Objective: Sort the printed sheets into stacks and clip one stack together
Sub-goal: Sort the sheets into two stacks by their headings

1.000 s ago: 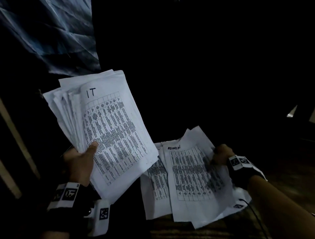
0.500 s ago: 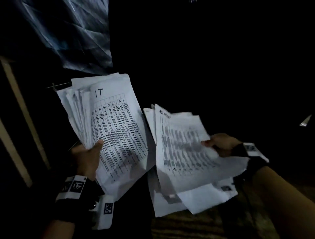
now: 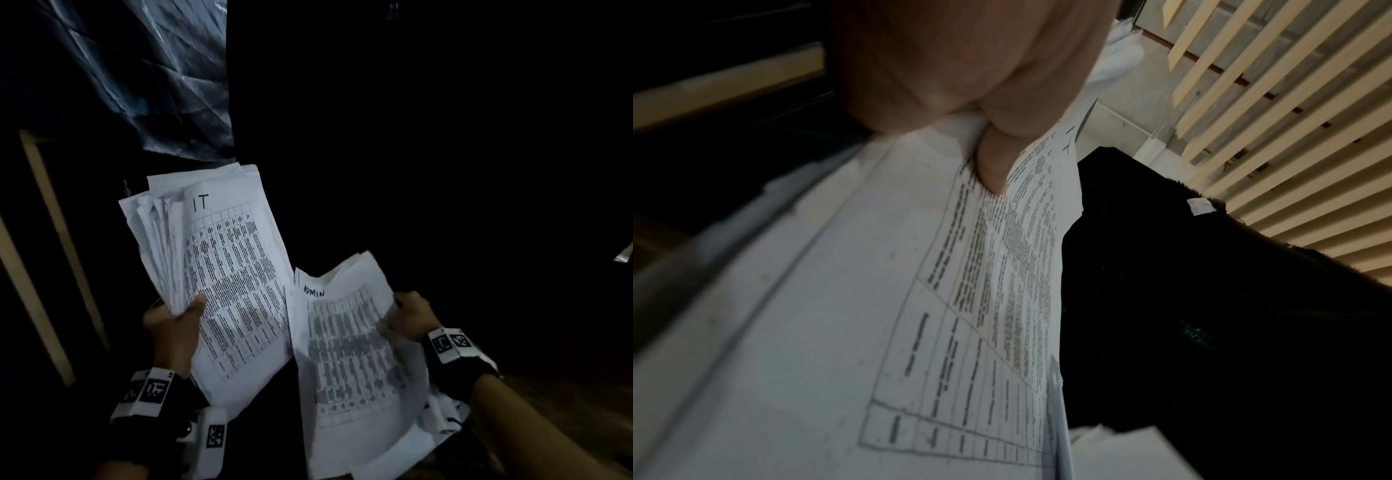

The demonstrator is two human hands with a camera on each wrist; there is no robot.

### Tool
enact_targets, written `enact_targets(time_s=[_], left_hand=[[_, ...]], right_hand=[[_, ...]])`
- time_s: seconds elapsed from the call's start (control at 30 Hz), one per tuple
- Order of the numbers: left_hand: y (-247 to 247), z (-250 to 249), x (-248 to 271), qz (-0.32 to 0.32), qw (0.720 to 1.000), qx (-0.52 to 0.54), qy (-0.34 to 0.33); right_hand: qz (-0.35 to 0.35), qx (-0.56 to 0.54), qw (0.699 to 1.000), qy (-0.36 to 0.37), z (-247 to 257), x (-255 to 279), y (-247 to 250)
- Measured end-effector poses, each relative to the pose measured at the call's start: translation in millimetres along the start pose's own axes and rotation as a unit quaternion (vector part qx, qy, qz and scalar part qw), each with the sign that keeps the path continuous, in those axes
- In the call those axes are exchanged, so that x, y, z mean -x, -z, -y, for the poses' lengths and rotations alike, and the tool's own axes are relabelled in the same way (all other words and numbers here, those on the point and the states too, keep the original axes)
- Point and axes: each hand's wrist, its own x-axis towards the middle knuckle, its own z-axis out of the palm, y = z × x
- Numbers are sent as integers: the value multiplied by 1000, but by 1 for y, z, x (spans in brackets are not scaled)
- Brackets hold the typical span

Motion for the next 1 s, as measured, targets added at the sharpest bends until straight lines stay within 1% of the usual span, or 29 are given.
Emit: enact_targets(time_s=[0.07,0.13,0.2,0.23,0.27,0.3,0.37,0.4,0.43,0.47,0.5,0.53,0.57,0.6,0.7,0.77,0.87,0.93,1.0], left_hand=[[1,5,-6,-7,1000,-5,9],[0,9,-12,-15,1000,-7,11],[-5,13,-17,-17,1000,-20,11],[-9,11,-17,-13,1000,-23,7],[-13,5,-13,-10,1000,-16,2],[-17,-2,-8,5,1000,-5,-6],[-25,-11,1,44,999,9,-10],[-30,-14,6,62,998,0,-11],[-33,-21,14,94,995,-9,-21],[-35,-26,20,145,989,-18,-25],[-38,-32,29,199,980,-7,-11],[-39,-35,36,244,970,6,13],[-42,-33,39,262,964,12,31],[-43,-30,41,272,962,10,34],[-44,-26,54,322,943,8,79],[-45,-19,60,346,934,3,91],[-45,-9,63,350,929,-12,123],[-47,-3,63,355,924,-10,143],[-49,-5,68,373,913,22,165]], right_hand=[[-69,12,995,66,13,13,41],[-120,-20,983,139,25,27,85],[-155,-68,968,185,38,42,124],[-153,-116,960,204,45,50,139],[-136,-191,946,222,50,56,152],[-105,-285,924,232,56,61,159],[-57,-431,874,218,61,64,160],[-49,-475,858,190,62,62,153],[-44,-509,844,162,63,62,145],[-40,-530,837,129,63,60,133],[-29,-547,830,103,62,58,121],[-23,-552,831,74,60,55,108],[-17,-555,830,54,57,53,96],[-27,-546,837,31,53,51,86],[-53,-479,876,-16,38,48,61],[-51,-429,901,-29,27,49,48],[-29,-417,906,-68,15,51,34],[-39,-429,898,-92,14,56,28],[-58,-433,893,-111,14,61,23]])
